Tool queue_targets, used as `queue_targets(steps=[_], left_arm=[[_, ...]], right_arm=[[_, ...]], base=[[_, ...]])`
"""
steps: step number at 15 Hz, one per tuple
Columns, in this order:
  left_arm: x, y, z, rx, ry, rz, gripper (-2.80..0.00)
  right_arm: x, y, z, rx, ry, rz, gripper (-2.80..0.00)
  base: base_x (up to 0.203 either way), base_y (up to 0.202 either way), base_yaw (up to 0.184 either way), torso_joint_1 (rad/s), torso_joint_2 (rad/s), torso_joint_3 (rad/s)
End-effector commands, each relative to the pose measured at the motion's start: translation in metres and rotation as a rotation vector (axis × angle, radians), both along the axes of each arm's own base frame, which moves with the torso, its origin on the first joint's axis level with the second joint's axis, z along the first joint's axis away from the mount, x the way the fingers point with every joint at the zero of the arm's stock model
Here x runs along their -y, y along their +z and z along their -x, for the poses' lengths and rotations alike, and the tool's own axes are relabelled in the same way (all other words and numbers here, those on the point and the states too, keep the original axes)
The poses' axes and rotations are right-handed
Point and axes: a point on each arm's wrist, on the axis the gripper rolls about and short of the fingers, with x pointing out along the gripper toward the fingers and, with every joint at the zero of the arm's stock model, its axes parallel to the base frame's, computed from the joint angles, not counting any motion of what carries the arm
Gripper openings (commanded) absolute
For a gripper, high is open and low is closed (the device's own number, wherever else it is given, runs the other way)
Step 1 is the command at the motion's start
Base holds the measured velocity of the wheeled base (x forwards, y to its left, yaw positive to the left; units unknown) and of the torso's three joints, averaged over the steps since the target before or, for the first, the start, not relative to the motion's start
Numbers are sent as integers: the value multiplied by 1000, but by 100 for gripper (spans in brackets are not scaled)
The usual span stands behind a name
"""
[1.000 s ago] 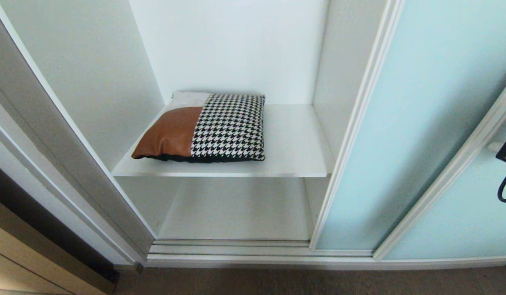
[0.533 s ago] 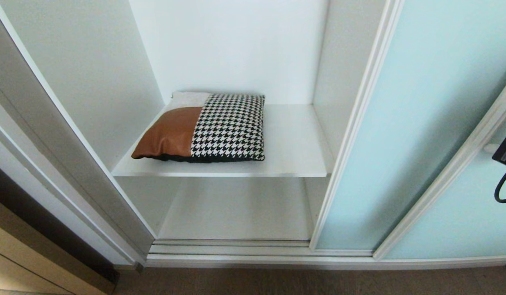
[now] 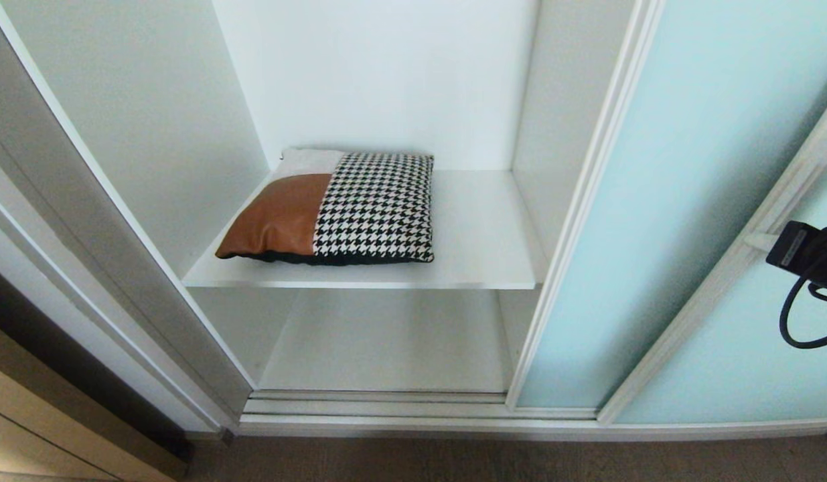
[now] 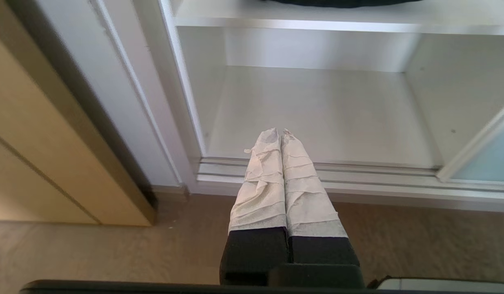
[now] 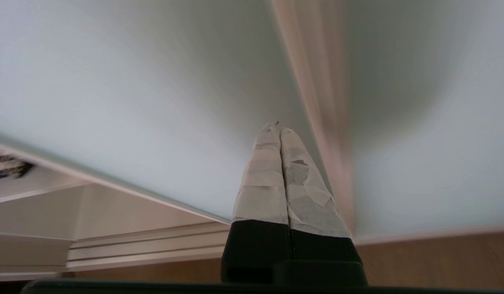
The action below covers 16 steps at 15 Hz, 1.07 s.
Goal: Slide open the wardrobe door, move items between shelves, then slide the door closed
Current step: Close the door
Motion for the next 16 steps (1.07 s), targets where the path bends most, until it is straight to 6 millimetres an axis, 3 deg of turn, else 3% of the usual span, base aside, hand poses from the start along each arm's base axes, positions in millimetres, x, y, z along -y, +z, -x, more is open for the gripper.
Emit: queue_targets(steps=[1, 6, 9, 11, 16], left_arm=[[0, 0, 0, -3, 2, 0, -280], [0, 0, 0, -3, 2, 0, -280], [0, 0, 0, -3, 2, 0, -280], [0, 0, 0, -3, 2, 0, -280], [0, 0, 0, -3, 2, 0, -280]], right_arm=[[-23, 5, 7, 20, 67, 6, -280], [-65, 5, 23, 24, 160, 17, -280], [-77, 18, 62, 85, 203, 26, -280], [-77, 23, 75, 85, 196, 21, -280], [-55, 23, 53, 55, 107, -45, -280]], base=[[0, 0, 0, 0, 0, 0], [0, 0, 0, 0, 0, 0], [0, 0, 0, 0, 0, 0], [0, 0, 0, 0, 0, 0], [0, 0, 0, 0, 0, 0]])
